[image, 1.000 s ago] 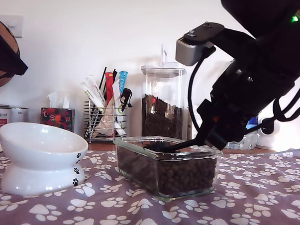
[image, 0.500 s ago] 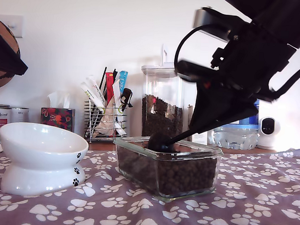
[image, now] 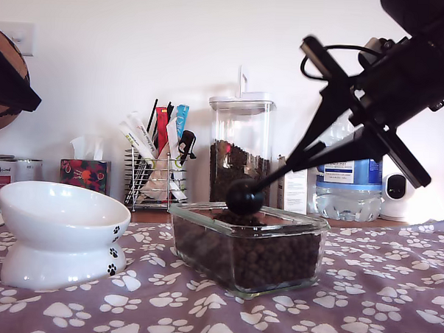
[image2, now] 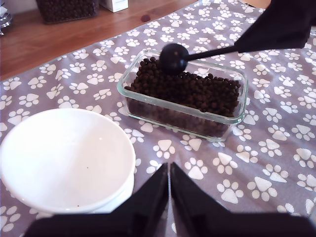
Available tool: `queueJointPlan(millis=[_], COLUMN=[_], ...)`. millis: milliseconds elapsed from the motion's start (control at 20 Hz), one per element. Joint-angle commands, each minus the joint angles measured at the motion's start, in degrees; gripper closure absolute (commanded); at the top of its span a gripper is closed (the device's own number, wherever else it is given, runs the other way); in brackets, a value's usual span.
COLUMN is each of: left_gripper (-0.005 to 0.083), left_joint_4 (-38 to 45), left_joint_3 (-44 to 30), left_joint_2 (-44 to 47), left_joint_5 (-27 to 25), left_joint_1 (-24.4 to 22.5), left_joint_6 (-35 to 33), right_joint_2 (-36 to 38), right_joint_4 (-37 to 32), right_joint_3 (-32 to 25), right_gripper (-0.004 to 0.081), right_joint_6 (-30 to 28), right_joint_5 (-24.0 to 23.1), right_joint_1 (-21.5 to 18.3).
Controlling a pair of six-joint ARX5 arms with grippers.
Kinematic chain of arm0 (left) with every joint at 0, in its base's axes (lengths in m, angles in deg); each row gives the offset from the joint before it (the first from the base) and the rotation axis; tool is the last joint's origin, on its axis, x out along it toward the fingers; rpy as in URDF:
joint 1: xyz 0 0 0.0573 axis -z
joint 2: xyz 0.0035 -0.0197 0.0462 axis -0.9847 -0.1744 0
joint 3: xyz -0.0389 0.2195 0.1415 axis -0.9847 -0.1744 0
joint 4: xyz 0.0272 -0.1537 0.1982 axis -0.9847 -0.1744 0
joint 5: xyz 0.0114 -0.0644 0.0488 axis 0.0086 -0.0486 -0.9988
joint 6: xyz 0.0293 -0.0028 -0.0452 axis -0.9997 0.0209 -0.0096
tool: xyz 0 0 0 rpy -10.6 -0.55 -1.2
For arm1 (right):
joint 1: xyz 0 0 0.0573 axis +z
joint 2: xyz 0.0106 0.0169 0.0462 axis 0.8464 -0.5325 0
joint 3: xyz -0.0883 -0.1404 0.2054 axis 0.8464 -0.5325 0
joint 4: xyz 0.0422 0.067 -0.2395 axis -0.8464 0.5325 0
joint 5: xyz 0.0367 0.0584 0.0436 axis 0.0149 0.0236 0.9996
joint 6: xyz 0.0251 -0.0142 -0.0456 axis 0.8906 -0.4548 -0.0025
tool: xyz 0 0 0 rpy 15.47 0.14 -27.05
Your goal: Measure one spoon of cat food and pour it into the food bowl
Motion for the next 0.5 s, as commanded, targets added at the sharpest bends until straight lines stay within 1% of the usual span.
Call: queueJointPlan(millis=[0, 150, 250, 350, 450], left_gripper=[0.0794, 0.0794, 0.0793, 0.0793, 0.0794], left_joint_4=[0.59, 0.59, 0.59, 0.57, 0.59], left_joint_3=[-0.87, -0.87, -0.87, -0.87, -0.87], left_joint_2=[-0.15, -0.15, -0.15, -0.15, -0.15], left_joint_5=[-0.11, -0.11, -0.11, -0.11, -0.11], left_joint_1=[-0.04, -0.04, -0.04, -0.04, -0.04], left_joint_6=[-0.02, -0.02, -0.02, -0.02, -0.02], right_joint_2=[0.44, 0.44, 0.44, 0.44, 0.44], right_joint_4=[-0.74, 0.87, 3.93, 8.48, 10.95], right_joint_3=[0.15, 0.13, 0.13, 0.13, 0.13], right_gripper=[0.0783, 0.0783, 0.0783, 0.0783, 0.0783], right_joint_6=[1.79, 1.68, 1.03, -1.01, -2.05], right_joint_5=[2.6, 7.15, 7.82, 9.51, 10.97], right_joint_1=[-0.24, -0.35, -0.42, -0.59, -1.25])
